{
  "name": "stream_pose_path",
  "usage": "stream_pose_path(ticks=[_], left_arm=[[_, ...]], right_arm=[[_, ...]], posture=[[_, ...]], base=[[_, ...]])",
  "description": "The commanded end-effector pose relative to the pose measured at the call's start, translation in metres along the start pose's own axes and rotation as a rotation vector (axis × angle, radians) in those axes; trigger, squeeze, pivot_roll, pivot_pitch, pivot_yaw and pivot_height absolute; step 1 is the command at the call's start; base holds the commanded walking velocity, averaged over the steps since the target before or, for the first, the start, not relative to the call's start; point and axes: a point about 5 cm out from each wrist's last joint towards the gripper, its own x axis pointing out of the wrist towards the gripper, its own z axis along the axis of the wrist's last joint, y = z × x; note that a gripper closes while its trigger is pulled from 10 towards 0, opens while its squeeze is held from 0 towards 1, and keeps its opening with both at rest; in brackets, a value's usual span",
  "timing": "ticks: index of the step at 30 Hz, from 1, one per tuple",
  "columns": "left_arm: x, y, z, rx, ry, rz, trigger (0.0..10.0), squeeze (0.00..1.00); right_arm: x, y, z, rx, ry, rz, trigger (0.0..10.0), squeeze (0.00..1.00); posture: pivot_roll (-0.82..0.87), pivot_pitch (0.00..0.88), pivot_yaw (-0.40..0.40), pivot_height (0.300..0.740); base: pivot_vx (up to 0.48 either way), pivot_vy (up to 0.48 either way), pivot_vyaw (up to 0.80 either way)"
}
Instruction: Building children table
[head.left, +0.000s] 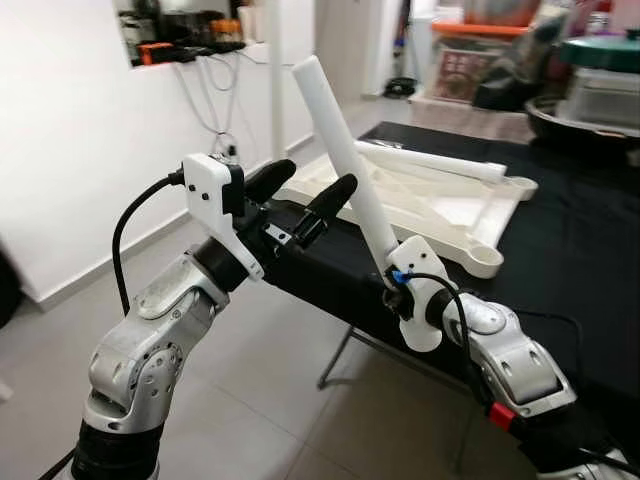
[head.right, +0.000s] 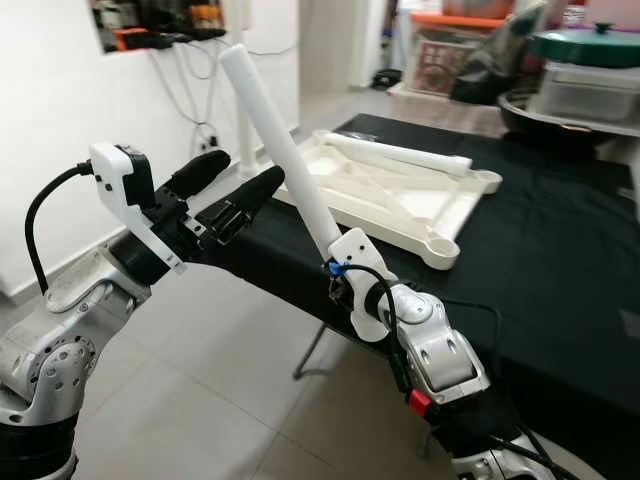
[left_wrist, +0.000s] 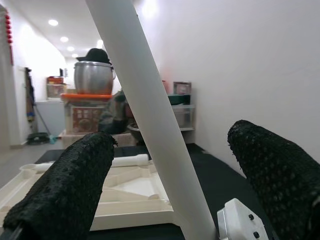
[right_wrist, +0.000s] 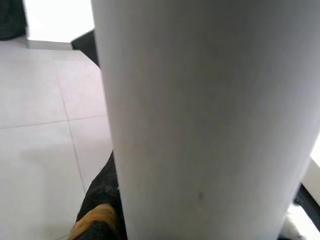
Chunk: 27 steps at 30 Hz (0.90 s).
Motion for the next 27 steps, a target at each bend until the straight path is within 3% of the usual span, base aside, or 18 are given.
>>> stream_pose_path(ticks=[1, 13, 17, 27], left_arm=[[-0.001, 0.005, -0.005, -0.013, 0.016, 0.026, 10.0, 0.00], [-0.006, 0.009, -0.016, -0.020, 0.063, 0.028, 10.0, 0.00], [-0.009, 0.009, -0.021, -0.023, 0.081, 0.035, 10.0, 0.00], [-0.008, 0.009, -0.021, -0.022, 0.079, 0.049, 10.0, 0.00]], right_arm=[[-0.002, -0.003, -0.001, -0.014, -0.013, -0.011, 10.0, 0.00], [-0.003, -0.013, -0.004, -0.001, -0.020, -0.074, 10.0, 0.00], [-0.004, -0.016, -0.006, 0.072, -0.008, -0.115, 10.0, 0.00], [-0.003, -0.013, -0.006, 0.078, -0.007, -0.098, 10.0, 0.00]], posture=[[-0.02, 0.030, 0.021, 0.740], [-0.03, 0.033, 0.028, 0.740], [-0.03, 0.036, 0.026, 0.740], [-0.03, 0.037, 0.023, 0.740]], base=[[0.000, 0.000, 0.00], [0.000, 0.000, 0.00], [0.000, 0.000, -0.80], [0.000, 0.000, -0.80]])
